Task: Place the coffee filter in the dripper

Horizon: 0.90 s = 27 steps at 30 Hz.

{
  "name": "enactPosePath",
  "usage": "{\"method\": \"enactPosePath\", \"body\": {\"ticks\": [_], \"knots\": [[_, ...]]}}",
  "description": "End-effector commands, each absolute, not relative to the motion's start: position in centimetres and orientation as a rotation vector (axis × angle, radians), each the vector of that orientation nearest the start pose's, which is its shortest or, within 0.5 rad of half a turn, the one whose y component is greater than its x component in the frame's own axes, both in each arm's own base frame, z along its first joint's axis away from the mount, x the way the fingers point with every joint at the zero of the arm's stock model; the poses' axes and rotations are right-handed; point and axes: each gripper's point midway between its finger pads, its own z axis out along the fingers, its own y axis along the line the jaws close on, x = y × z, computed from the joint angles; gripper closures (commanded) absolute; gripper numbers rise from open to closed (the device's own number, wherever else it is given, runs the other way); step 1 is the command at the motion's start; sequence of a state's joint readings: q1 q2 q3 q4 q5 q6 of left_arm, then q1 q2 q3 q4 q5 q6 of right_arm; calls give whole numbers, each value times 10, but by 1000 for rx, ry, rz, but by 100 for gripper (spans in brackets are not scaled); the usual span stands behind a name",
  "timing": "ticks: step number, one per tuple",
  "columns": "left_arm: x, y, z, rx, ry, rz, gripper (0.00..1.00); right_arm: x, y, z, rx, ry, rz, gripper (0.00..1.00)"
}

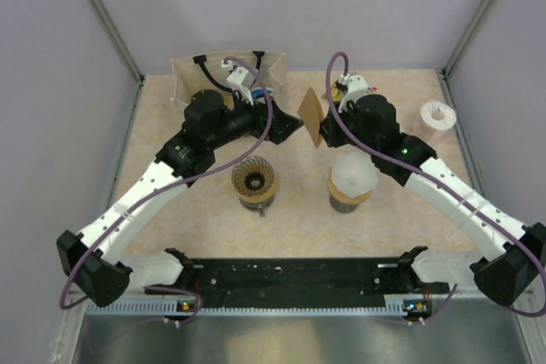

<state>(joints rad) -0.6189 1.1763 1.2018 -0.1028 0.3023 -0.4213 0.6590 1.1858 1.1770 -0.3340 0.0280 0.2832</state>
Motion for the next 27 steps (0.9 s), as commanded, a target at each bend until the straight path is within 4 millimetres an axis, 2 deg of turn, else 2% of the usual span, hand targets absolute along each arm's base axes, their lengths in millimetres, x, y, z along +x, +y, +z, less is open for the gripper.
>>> {"method": "enactPosePath", "body": {"ticks": [1,4,6,9,15,21,27], "knots": [[276,-316,386,446,1681,-1188,1,304,252,326,-278,1856,688,100],[268,-332,383,499,1689,-1297,1,289,266,334,-370,1820,794,100],[268,-339,390,507,1670,-1339,1,278,274,336,-429,1802,864,100],[270,-345,388,516,1682,-1369,1,263,283,341,-494,1763,953,100],[251,-354,398,612,1624,-1493,2,261,283,344,-500,1742,968,100],[264,-342,385,561,1671,-1361,15,256,279,349,-499,1714,970,100],[245,-341,386,663,1612,-1396,30,258,272,348,-473,1723,933,100]]}}
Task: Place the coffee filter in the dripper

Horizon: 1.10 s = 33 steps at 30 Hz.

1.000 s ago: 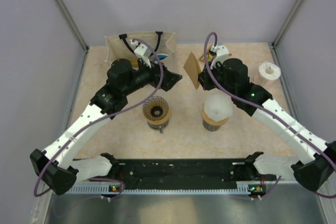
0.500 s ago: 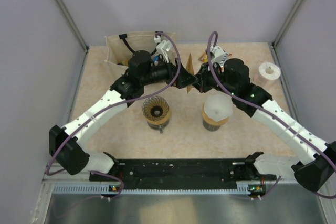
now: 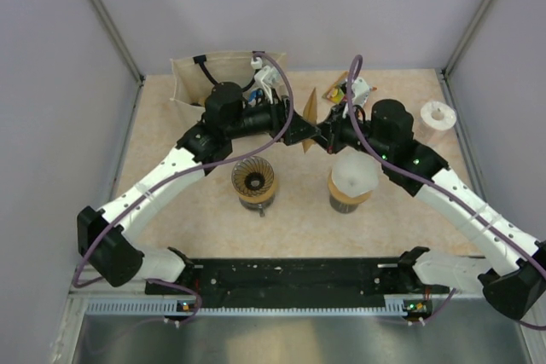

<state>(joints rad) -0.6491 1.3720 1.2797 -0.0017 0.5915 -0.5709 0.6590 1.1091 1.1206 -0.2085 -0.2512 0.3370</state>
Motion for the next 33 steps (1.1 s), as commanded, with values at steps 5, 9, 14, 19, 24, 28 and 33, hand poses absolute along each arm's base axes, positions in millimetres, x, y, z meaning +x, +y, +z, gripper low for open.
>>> {"method": "enactPosePath", "body": {"ticks": [5,9,14,19,24,28,33], "knots": [[249,-339,381,674,1626,-1359,41,257,274,348,-490,1722,946,100],[255,-338,379,670,1633,-1318,51,255,274,350,-497,1714,945,100],[266,-326,370,604,1693,-1200,57,257,270,348,-488,1722,917,100],[281,-311,364,512,1724,-1081,61,260,263,350,-459,1721,877,100],[302,-297,354,407,1792,-938,83,264,258,351,-434,1721,846,100],[317,-285,346,313,1854,-831,96,272,252,345,-380,1757,796,100],[334,-262,340,161,1883,-691,99,284,243,330,-303,1816,722,100]]}}
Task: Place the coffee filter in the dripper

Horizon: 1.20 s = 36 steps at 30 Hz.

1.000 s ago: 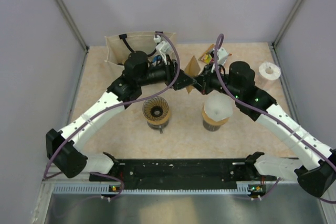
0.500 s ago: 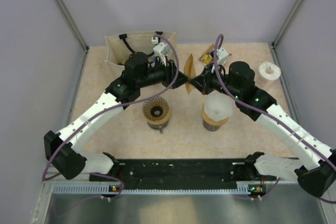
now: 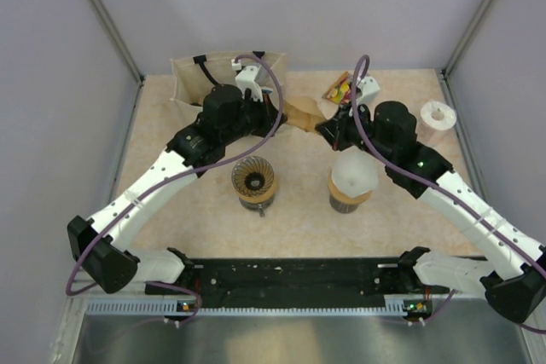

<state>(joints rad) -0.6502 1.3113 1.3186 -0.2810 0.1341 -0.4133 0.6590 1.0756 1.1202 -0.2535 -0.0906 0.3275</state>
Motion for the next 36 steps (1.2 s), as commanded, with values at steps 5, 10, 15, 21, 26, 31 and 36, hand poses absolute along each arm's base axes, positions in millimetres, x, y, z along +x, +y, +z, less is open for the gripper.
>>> {"method": "enactPosePath", "body": {"ticks": [5,10,15,21,26,31,36], "knots": [[342,-251,336,131,1887,-606,99,293,240,312,-263,1860,672,100],[341,-258,333,150,1903,-636,100,297,249,309,-273,1863,704,100],[339,-267,328,162,1937,-653,100,303,256,308,-282,1857,707,93],[335,-281,326,186,1947,-657,100,314,256,320,-268,1804,685,55],[336,-288,325,178,1953,-631,100,315,264,327,-294,1774,715,38],[337,-297,324,180,1976,-597,100,324,272,326,-305,1777,719,37],[341,-300,318,173,2021,-553,100,336,269,325,-265,1786,670,37]]}}
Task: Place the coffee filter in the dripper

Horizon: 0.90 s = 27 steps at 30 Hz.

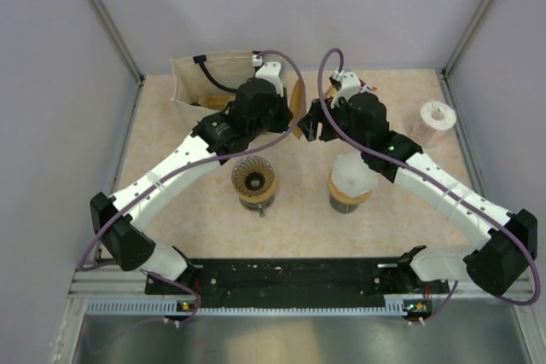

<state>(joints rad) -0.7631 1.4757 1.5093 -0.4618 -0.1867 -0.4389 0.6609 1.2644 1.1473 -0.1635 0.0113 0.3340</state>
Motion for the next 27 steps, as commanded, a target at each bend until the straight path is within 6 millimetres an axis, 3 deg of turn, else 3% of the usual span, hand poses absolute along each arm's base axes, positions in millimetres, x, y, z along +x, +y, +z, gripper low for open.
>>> {"method": "enactPosePath", "body": {"ticks": [1,8,13,23,27], "knots": [[341,-301,316,175,2029,-550,100,339,269,324,-250,1786,660,37],[339,-312,317,197,2033,-569,100,363,262,317,-144,1810,566,37],[337,-312,322,193,2019,-568,100,369,260,306,-115,1844,527,40],[334,-315,330,183,1997,-593,100,383,261,290,-55,1874,487,57],[332,-307,333,152,1986,-572,100,387,259,287,-38,1876,467,71]]}}
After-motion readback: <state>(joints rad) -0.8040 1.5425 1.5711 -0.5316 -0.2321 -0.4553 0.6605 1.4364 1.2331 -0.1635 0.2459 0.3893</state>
